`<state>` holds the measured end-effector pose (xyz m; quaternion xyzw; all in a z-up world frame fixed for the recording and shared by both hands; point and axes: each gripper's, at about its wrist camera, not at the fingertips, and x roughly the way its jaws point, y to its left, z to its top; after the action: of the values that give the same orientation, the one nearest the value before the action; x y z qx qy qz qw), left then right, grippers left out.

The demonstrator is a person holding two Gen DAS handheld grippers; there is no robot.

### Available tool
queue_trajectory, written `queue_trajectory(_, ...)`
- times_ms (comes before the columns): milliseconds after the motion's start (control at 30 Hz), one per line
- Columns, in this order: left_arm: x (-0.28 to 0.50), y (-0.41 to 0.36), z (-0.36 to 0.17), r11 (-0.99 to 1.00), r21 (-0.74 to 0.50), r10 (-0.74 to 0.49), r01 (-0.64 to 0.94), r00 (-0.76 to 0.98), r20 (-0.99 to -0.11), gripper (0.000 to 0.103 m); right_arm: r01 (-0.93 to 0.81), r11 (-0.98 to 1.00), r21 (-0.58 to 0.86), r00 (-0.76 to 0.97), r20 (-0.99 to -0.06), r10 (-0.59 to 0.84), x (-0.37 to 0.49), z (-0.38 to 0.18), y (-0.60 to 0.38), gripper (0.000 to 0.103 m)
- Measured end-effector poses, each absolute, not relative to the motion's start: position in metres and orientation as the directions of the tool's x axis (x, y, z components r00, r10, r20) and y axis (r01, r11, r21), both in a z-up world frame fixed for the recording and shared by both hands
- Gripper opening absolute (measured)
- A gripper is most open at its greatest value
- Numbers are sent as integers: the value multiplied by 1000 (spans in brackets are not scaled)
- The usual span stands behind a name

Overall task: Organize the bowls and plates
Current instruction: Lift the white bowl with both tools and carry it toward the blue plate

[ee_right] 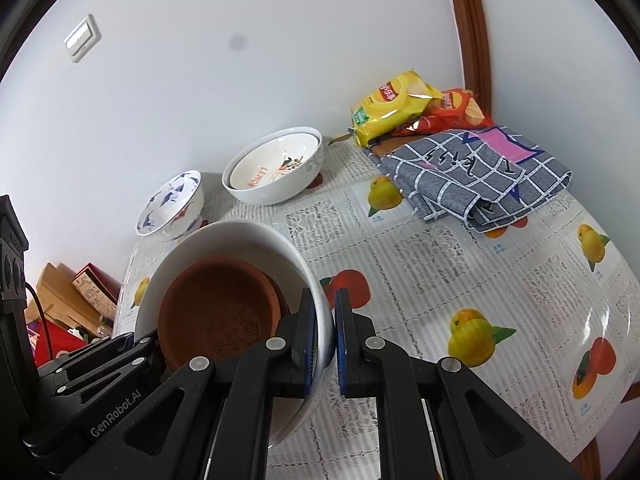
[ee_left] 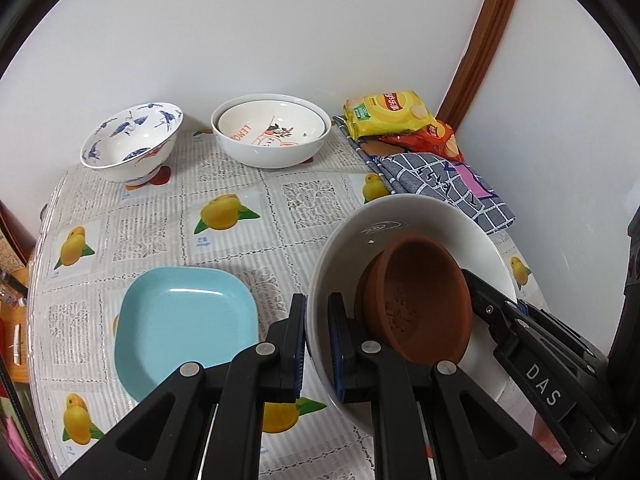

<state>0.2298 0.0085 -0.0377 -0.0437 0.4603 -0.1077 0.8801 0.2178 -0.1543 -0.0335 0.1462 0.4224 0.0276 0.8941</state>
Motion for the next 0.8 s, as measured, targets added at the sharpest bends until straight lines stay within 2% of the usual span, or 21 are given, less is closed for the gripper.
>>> queue_trajectory(800, 230, 56, -36, 979, -186, -200, 83, 571, -796, 11, 6, 960, 280, 634, -743, 213, 228, -35, -106, 9)
